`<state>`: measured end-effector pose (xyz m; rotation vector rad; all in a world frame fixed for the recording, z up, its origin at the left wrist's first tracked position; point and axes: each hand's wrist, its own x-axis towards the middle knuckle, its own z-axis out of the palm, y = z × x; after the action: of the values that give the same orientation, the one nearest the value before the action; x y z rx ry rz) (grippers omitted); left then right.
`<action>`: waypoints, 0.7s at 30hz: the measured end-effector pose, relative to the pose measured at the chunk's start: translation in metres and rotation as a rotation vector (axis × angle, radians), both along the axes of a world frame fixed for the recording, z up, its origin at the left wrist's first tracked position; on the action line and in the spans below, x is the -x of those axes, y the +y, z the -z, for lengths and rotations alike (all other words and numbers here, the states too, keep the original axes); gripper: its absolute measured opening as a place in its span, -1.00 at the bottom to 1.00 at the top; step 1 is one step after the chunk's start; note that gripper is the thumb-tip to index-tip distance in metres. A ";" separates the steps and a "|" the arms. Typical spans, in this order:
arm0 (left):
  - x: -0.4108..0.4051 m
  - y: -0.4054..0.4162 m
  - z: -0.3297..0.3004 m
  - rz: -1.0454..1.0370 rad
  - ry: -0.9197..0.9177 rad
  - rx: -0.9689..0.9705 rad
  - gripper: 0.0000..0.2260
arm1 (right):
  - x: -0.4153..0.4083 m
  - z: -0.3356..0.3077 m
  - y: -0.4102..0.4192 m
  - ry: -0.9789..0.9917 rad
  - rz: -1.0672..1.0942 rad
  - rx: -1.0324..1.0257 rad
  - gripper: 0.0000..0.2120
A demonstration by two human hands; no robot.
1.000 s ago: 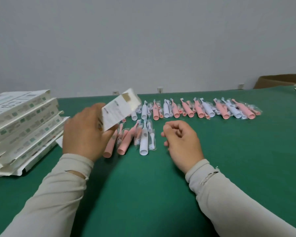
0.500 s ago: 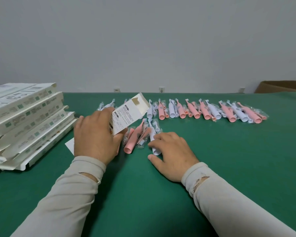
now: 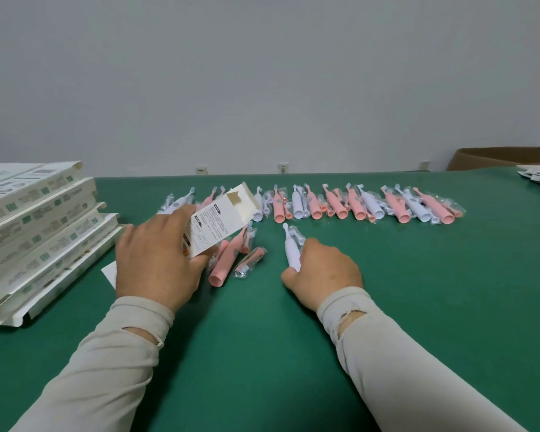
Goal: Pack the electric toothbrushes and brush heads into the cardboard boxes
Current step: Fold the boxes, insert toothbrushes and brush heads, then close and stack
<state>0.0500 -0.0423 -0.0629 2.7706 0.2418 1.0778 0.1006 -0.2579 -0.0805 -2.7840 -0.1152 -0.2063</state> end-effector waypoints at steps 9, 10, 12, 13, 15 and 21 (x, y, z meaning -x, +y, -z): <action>-0.003 -0.006 0.002 0.133 0.074 -0.073 -0.48 | 0.003 -0.006 -0.024 0.049 0.063 0.089 -0.60; -0.003 -0.006 0.002 0.161 0.089 -0.066 -0.49 | 0.002 -0.006 -0.022 0.044 0.065 0.085 -0.61; -0.004 -0.006 0.004 0.212 0.110 -0.037 -0.51 | 0.000 -0.006 -0.019 0.044 0.069 0.042 -0.63; -0.005 -0.006 0.005 0.229 0.113 -0.030 -0.51 | -0.001 -0.007 -0.020 0.033 0.071 -0.012 -0.64; -0.005 -0.006 0.005 0.246 0.109 -0.035 -0.53 | 0.001 -0.008 -0.024 -0.031 0.058 -0.248 -0.65; -0.005 -0.005 0.006 0.241 0.161 -0.091 -0.48 | 0.017 -0.029 -0.030 0.105 -0.375 -1.438 -0.78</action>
<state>0.0554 -0.0478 -0.0690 2.8748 -0.1241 0.8291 0.0831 -0.2877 -0.0512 -1.3054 -0.3058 -0.0079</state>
